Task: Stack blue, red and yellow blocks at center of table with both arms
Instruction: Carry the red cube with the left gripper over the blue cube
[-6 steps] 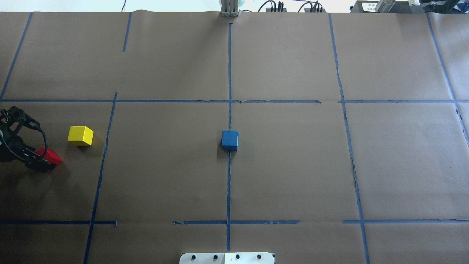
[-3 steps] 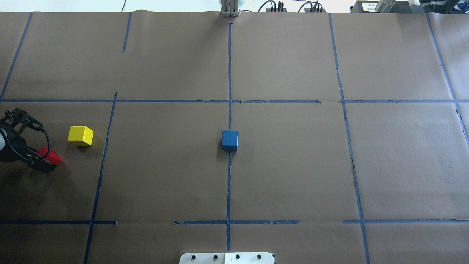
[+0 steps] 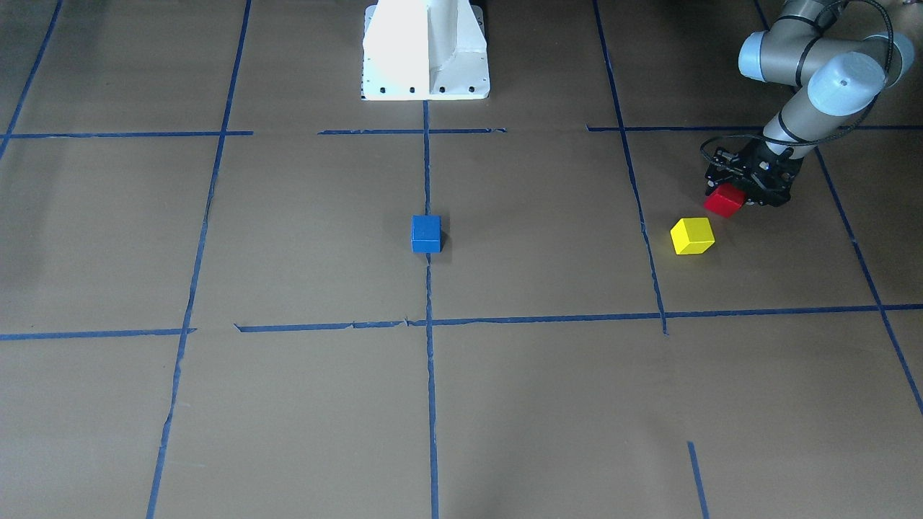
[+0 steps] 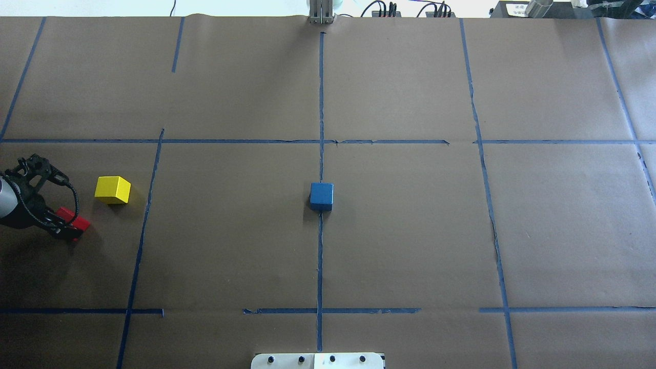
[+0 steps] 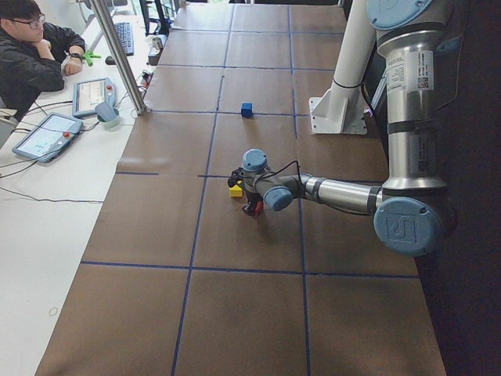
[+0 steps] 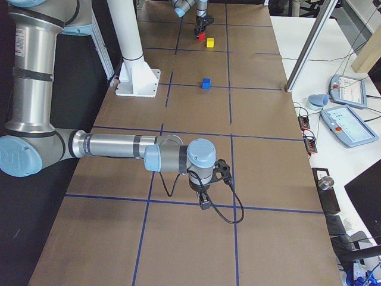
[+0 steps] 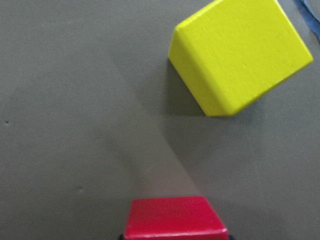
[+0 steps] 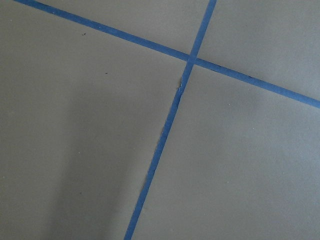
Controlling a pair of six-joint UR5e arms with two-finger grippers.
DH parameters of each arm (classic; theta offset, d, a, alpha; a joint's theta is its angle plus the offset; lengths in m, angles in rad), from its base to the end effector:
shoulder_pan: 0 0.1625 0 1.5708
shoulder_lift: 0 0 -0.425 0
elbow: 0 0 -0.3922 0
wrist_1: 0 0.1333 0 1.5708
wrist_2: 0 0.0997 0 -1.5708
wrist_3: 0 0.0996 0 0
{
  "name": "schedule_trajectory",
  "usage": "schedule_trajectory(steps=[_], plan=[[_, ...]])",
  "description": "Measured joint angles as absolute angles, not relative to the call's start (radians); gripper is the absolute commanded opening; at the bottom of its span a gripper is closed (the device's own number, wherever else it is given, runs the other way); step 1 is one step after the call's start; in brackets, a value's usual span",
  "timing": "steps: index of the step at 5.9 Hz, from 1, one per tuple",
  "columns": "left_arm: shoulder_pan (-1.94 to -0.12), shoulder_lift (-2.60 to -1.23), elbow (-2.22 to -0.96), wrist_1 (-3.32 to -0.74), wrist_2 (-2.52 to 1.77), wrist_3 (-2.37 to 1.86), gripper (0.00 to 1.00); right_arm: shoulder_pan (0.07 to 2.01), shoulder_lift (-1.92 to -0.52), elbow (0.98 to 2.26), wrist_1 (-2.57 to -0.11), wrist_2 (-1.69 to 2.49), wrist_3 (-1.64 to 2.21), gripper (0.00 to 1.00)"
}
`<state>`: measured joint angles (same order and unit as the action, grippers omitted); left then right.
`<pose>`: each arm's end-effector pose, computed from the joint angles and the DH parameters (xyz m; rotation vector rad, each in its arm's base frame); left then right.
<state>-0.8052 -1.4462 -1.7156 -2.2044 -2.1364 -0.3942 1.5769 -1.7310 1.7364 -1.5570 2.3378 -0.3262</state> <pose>0.2678 -0.3939 0.5824 0.2360 0.8136 0.5340 0.0668 -0.4251 0.6497 0.1455 -0.7566 -0.3116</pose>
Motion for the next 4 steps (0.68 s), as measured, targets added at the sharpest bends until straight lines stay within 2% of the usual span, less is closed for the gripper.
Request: schedule_trajectory(steps=[2, 4], plan=[[-0.817, -1.443, -1.776, -2.185, -2.142, -0.407, 0.08, 1.577, -1.731, 1.737, -1.557, 2.338, -0.325, 1.0], [-0.825, -1.458, -1.948, -1.997, -2.143, -0.57, 0.08, 1.577, -1.732, 1.738, -1.557, 2.339, -0.324, 1.0]])
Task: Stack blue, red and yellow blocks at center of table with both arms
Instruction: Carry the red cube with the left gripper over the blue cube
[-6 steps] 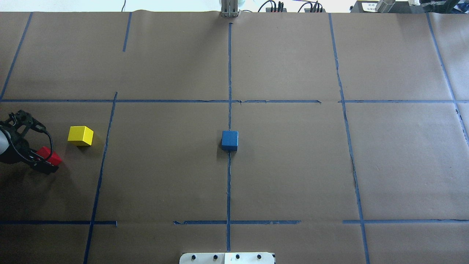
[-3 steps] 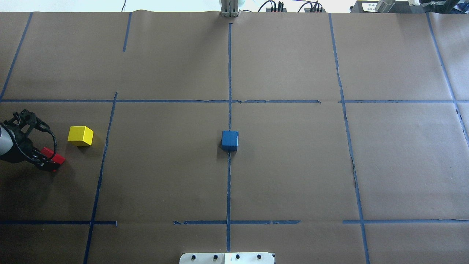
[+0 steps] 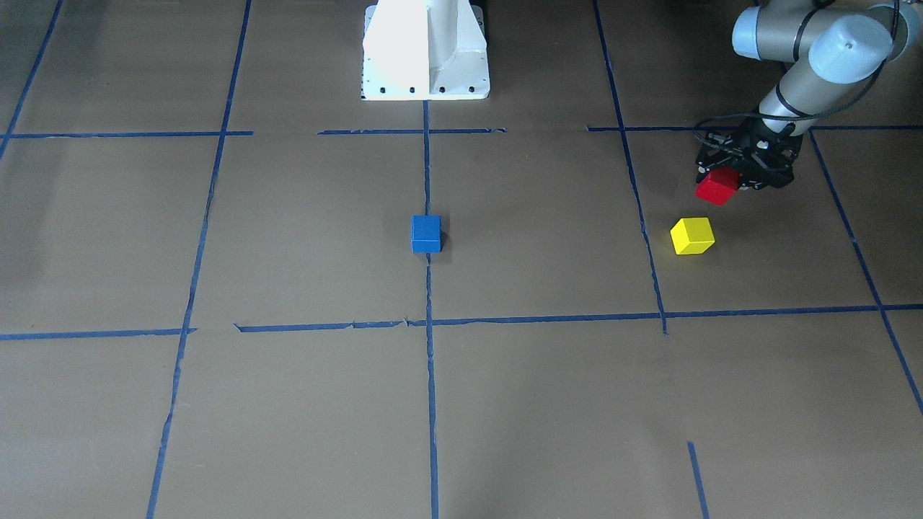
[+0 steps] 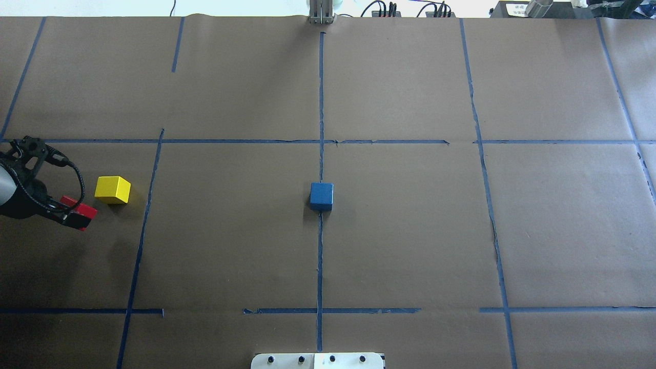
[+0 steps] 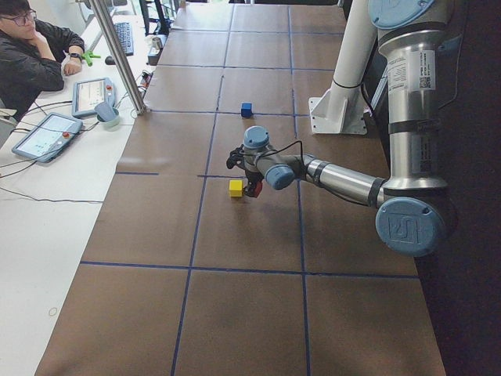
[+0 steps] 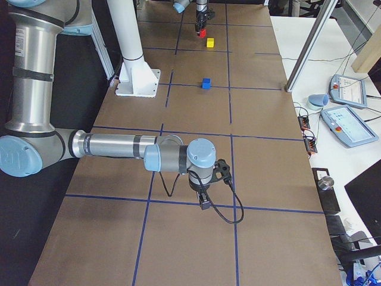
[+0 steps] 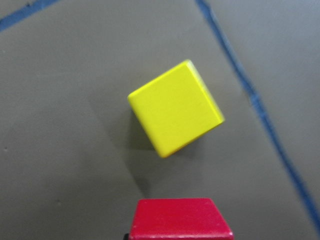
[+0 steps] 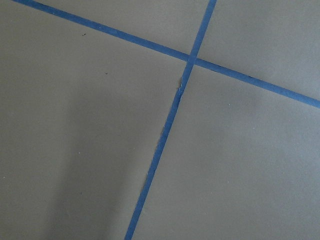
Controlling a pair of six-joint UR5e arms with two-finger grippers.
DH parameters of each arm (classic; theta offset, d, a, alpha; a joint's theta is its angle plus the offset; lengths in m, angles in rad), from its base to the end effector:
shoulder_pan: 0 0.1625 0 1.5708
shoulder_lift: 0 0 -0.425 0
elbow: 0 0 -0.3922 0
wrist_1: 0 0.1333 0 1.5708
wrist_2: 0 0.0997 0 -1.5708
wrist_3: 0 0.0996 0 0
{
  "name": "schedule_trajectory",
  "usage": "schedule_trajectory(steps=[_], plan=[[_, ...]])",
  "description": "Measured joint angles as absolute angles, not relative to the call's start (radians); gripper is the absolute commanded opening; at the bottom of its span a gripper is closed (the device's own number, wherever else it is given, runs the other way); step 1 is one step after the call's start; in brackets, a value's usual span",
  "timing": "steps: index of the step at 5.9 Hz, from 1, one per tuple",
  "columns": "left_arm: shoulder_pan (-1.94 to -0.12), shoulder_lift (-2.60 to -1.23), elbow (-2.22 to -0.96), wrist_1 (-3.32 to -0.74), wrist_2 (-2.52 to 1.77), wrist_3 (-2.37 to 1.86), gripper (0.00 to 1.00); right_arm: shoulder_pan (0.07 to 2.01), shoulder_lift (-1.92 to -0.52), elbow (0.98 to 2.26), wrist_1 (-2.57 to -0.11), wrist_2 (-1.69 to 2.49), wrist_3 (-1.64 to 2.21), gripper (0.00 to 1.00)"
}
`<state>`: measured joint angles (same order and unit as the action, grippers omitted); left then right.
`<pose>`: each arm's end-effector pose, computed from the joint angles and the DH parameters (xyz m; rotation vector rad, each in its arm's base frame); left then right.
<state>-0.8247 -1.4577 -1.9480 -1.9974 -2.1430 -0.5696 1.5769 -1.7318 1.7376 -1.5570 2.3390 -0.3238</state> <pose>0.2545 -0.3923 0.4834 0.1965 0.8485 0.3628 0.0667 -0.4247 0.6494 0.1451 -0.7579 -0.3094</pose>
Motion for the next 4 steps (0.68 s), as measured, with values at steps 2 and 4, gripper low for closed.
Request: schedule_trajectory(steps=[2, 4], plan=[[-0.782, -1.651, -2.049, -1.707, -2.137, -0.786, 0.09, 1.577, -1.732, 1.737, -1.557, 2.339, -0.321, 1.0], [-0.626, -1.984, -1.961, -1.474, -2.052, -0.996, 0.09, 1.577, -1.734, 1.735, -1.558, 2.339, -0.309, 0.99]])
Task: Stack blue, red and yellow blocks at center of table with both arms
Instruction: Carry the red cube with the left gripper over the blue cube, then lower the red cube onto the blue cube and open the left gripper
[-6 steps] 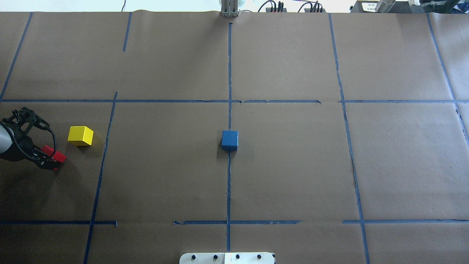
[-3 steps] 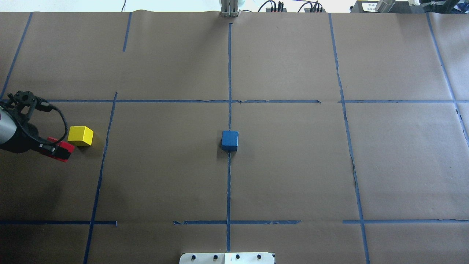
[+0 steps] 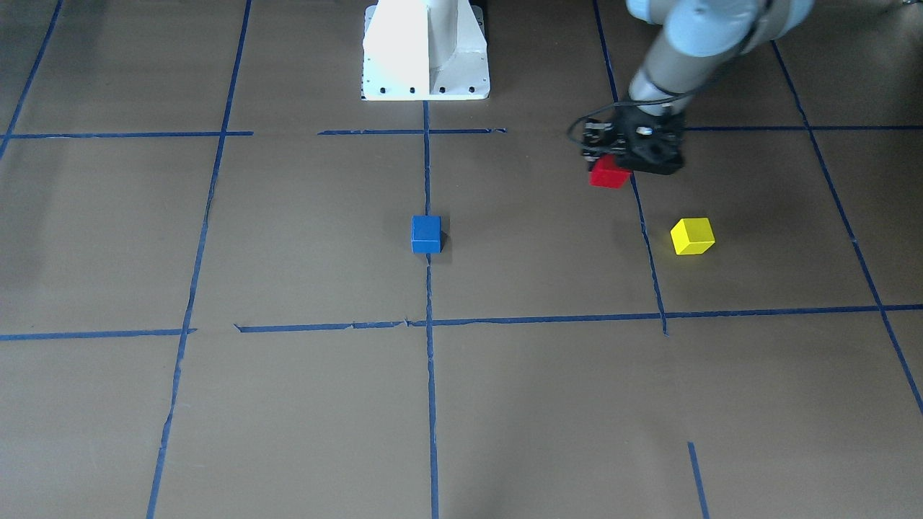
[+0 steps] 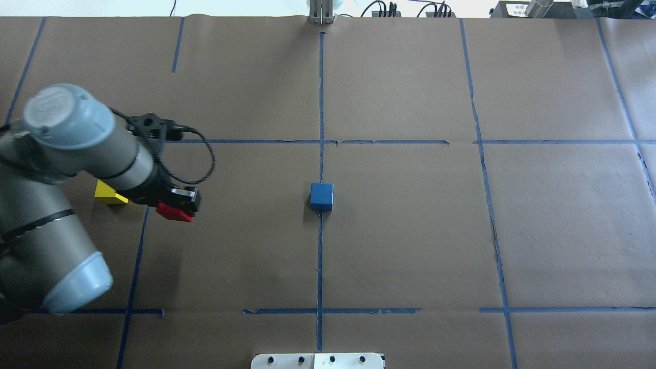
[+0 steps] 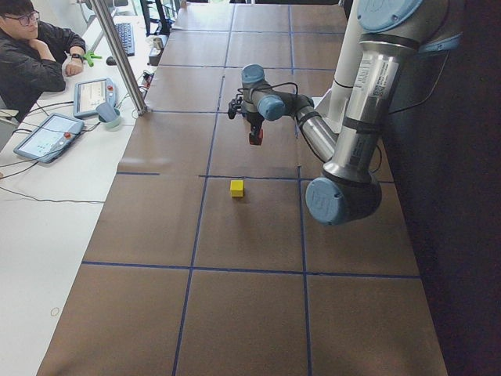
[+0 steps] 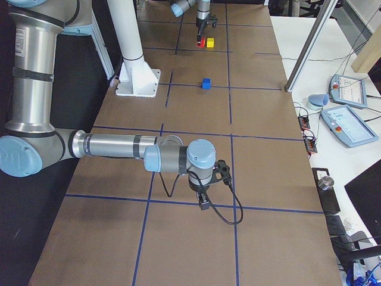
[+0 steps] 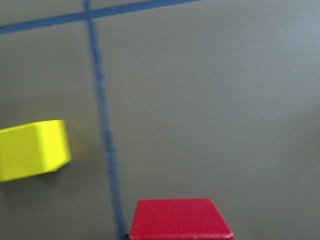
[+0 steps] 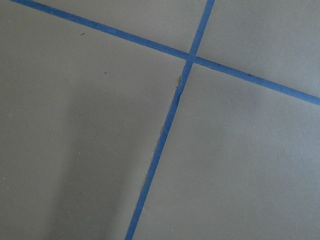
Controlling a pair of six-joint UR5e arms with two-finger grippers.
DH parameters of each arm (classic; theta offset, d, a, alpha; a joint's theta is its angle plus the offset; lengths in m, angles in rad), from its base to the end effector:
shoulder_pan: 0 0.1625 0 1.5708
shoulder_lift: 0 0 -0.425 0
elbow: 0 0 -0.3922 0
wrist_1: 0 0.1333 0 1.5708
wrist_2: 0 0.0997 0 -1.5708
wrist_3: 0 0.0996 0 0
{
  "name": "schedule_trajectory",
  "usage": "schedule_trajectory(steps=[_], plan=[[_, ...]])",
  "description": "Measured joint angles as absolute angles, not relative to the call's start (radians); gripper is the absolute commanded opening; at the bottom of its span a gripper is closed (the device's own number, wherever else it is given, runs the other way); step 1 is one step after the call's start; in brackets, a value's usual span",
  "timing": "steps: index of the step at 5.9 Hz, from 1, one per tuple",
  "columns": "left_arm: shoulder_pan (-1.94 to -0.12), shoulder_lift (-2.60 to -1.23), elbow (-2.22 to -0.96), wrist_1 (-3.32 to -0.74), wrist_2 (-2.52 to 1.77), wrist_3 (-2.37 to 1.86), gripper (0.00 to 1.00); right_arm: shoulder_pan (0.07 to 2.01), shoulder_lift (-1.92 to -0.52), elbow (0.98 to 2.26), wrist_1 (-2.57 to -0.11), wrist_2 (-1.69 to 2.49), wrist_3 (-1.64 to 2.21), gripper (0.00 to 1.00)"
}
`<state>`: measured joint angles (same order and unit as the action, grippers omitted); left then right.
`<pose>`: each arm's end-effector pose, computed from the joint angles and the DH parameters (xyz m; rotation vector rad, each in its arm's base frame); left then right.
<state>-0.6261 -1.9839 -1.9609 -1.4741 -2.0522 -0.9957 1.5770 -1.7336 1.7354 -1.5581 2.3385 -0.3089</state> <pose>0.4157 -0.4082 0.2720 0.0110 0.8314 0.1220 0.0668 -0.4236 0.6514 0.1346 -0.7589 -0.2932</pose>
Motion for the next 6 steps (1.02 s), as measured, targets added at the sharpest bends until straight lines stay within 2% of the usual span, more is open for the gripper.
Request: schedule_trajectory(steps=[1, 3, 5, 6], plan=[[-0.578, -2.132, -1.852, -1.447, -2.012, -1.089, 0.09, 1.577, -1.735, 1.735, -1.558, 2.338, -0.273, 1.0], [-0.555, -2.346, -1.65, -1.453, -1.994, -1.164, 0.1, 1.578, -1.736, 1.735, -1.559, 2.34, -0.216, 1.0], [-0.537, -2.465, -1.478, -1.524, -1.975, -1.174, 0.11, 1.578, -1.736, 1.735, -1.558, 2.341, -0.215, 1.0], [-0.519, -2.478, -1.452, -1.55, -1.95, -1.175, 0.11, 1.578, -1.736, 1.735, -1.557, 2.34, -0.216, 1.0]])
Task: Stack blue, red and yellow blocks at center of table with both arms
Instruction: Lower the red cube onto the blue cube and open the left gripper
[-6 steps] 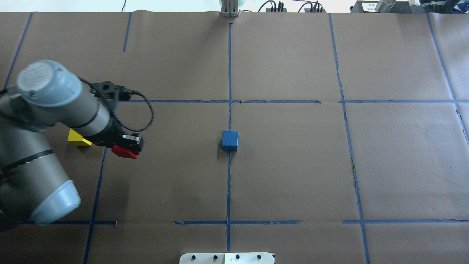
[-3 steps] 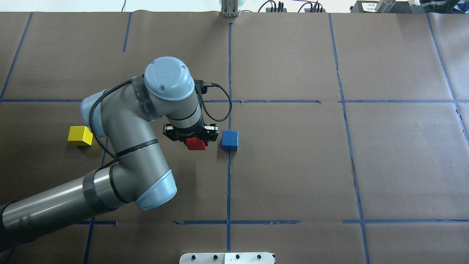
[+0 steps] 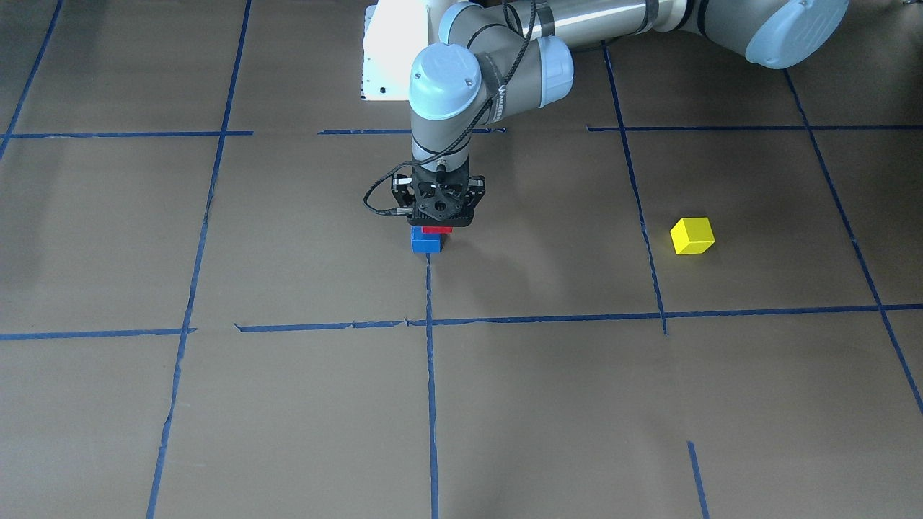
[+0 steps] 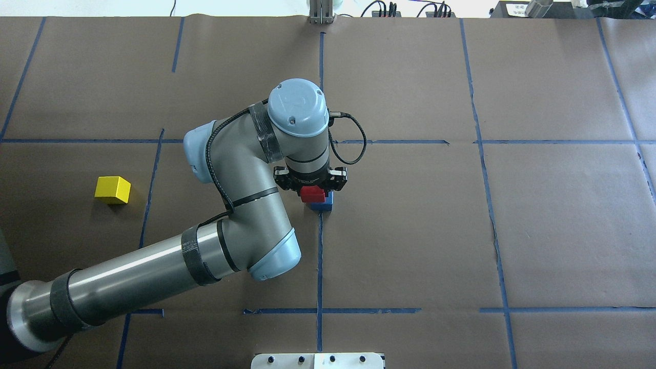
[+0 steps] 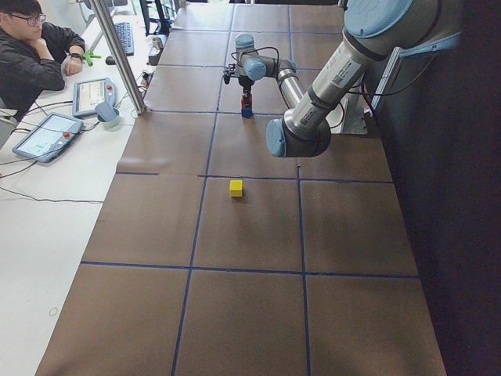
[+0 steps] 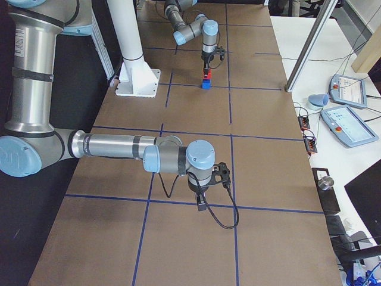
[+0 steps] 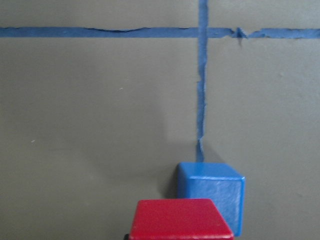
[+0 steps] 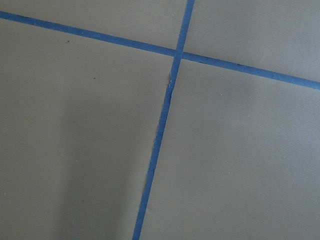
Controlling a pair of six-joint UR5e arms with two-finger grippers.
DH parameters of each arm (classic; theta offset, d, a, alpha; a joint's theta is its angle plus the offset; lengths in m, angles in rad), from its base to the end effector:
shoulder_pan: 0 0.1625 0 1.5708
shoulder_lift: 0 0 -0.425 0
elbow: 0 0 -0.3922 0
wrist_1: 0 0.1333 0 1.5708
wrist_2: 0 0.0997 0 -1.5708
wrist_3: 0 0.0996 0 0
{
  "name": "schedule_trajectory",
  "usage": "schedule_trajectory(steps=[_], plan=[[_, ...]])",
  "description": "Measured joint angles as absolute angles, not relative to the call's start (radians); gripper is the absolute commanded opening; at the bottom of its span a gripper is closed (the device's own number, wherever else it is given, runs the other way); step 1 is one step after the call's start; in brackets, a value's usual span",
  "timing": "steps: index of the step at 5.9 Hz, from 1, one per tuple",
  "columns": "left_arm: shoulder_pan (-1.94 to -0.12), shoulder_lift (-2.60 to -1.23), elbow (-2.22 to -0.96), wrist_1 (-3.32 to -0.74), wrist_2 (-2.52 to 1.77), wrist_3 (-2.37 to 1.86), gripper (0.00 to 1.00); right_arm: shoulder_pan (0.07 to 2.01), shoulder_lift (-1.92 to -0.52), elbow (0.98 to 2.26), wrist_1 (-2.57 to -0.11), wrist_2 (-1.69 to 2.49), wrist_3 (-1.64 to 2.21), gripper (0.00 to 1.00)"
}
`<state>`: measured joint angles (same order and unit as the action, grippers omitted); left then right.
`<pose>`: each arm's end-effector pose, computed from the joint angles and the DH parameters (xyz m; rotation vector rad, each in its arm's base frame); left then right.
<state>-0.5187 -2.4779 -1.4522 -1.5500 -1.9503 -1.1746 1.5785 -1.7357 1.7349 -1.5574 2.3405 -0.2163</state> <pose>0.6012 -0.4542 0.1434 0.0114 0.8388 0.0304 0.0672 -0.4225 0.6523 0.0981 -0.7649 -0.2030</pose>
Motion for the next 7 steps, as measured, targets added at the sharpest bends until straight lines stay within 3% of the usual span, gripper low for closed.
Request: schedule_trajectory(steps=[4, 5, 6, 7], plan=[[-0.494, -2.485, -1.442, -1.563, -1.936, -1.174, 0.12, 1.578, -1.736, 1.735, -1.558, 2.339, -0.216, 1.0], [-0.493, -2.485, -1.441, -1.563, -1.936, -1.175, 0.18, 1.578, -1.736, 1.735, -1.557, 2.339, -0.216, 1.0], [-0.493, -2.485, -1.439, -1.563, -1.936, -1.175, 0.3, 1.578, -1.736, 1.735, -1.557, 2.339, -0.216, 1.0], [-0.493, -2.485, -1.436, -1.564, -1.936, -1.173, 0.35, 1.578, -1.736, 1.735, -1.557, 2.339, -0.216, 1.0]])
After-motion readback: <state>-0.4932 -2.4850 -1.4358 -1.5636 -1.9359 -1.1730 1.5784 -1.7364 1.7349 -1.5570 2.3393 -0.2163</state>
